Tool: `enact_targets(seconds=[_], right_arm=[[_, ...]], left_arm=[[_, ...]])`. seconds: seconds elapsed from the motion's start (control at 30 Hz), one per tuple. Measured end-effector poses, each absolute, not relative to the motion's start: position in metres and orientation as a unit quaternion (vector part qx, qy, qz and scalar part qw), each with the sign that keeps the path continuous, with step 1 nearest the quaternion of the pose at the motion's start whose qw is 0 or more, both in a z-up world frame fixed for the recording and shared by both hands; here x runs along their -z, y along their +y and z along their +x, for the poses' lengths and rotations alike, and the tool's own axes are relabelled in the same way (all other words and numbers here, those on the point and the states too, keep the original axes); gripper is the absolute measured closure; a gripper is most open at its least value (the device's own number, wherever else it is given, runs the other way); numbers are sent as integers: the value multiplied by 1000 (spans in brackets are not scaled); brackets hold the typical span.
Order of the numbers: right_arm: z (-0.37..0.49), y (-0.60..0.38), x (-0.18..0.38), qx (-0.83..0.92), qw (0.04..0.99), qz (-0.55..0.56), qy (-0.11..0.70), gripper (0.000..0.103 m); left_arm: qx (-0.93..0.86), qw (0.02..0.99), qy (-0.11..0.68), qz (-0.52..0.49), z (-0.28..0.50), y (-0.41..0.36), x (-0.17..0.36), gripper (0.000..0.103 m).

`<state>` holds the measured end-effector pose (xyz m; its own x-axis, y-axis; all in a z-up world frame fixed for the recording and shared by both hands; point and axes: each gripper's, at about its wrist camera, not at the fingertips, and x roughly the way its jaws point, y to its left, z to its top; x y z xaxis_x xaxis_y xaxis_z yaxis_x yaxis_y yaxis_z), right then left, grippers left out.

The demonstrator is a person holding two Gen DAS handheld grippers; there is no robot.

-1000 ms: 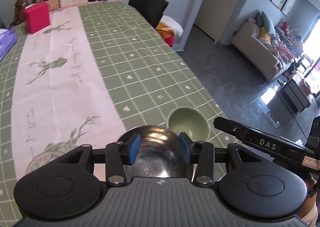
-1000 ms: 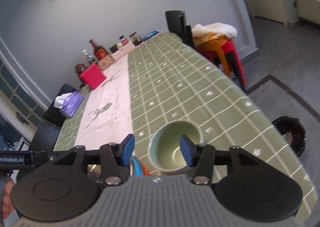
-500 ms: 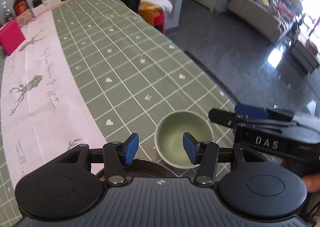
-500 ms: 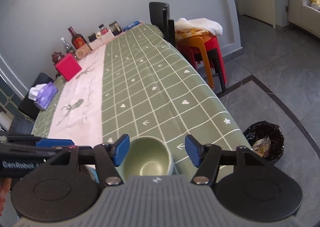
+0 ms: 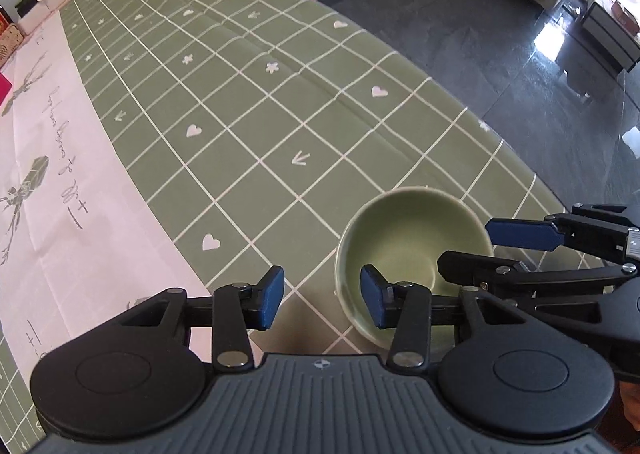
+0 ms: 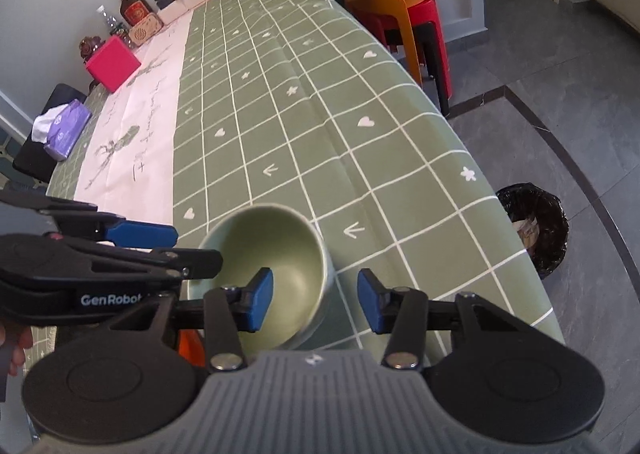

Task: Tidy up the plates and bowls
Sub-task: 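Move the left tool to the pale green bowl rim and close, then lift and carry the green bowl over the nested steel bowls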

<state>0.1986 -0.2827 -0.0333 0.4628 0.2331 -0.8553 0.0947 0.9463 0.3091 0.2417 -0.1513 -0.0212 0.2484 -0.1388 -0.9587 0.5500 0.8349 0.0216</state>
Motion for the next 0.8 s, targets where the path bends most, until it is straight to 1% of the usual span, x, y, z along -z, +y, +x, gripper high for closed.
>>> enact_targets(seconds=[0.07,0.13,0.2,0.27,0.53,0.63,0.7,0.8], right_arm=[[200,-279,37,-42,839,148,523,56],[201,-277,40,-45,834,148,530,60],[201,-277,43,-44,829,151,537,67],[202,-277,44,-43,828,148,539,68],[203,-279,47,-44,822,157,546,78],[203,-278,47,-46,822,160,545,84],[203,-279,48,-45,821,163,545,85],[203,-280,48,-46,820,169,545,85]], left_arm=[[226,766,573,185,243,-151,24,52],[228,763,576,184,246,-151,26,54],[229,762,578,180,248,-151,28,54],[232,759,582,177,251,-152,31,54],[241,747,592,182,255,-157,39,62],[246,744,594,183,255,-157,42,63],[250,742,594,188,254,-160,44,64],[259,739,589,200,252,-164,44,71]])
